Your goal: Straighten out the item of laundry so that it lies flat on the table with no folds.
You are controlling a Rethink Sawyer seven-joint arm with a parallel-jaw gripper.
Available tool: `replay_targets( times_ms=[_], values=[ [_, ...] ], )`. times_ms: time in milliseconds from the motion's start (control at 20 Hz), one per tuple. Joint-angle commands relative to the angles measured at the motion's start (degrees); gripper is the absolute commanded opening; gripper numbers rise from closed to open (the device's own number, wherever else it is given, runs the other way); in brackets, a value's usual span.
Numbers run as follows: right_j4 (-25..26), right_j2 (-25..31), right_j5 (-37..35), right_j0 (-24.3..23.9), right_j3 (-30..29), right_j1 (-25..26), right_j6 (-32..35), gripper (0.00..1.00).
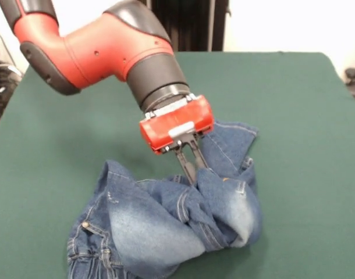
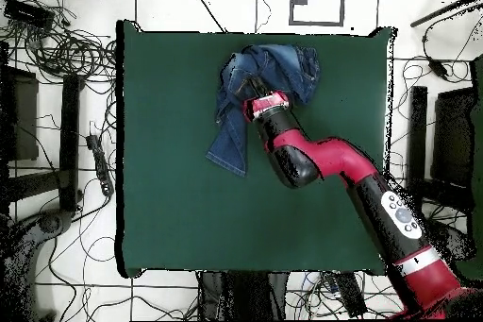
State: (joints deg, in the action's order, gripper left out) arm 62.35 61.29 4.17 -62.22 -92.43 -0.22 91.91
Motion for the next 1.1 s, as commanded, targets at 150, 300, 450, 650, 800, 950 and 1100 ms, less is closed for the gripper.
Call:
replay_targets(
  times_ms=[150,300,450,650,800,950,1100],
  values=[
    [-7.0,13.6,-21.5,-8.2,-6.2,22.8,-22.6,0.0],
    [-9.6,13.7,-25.1,-10.8,-5.8,27.2,-30.2,0.0],
    [-11.7,13.6,-28.2,-12.8,-5.9,29.7,-35.6,0.0],
    [-14.0,13.2,-31.1,-13.7,-5.8,29.4,-37.3,0.0],
    [-14.9,13.0,-32.2,-13.5,-6.1,26.9,-36.6,0.0],
    [-15.2,12.4,-33.2,-13.3,-6.5,21.8,-35.3,0.0],
    [-16.0,11.7,-34.8,-14.0,-5.9,19.7,-36.7,0.0]
  ],
)
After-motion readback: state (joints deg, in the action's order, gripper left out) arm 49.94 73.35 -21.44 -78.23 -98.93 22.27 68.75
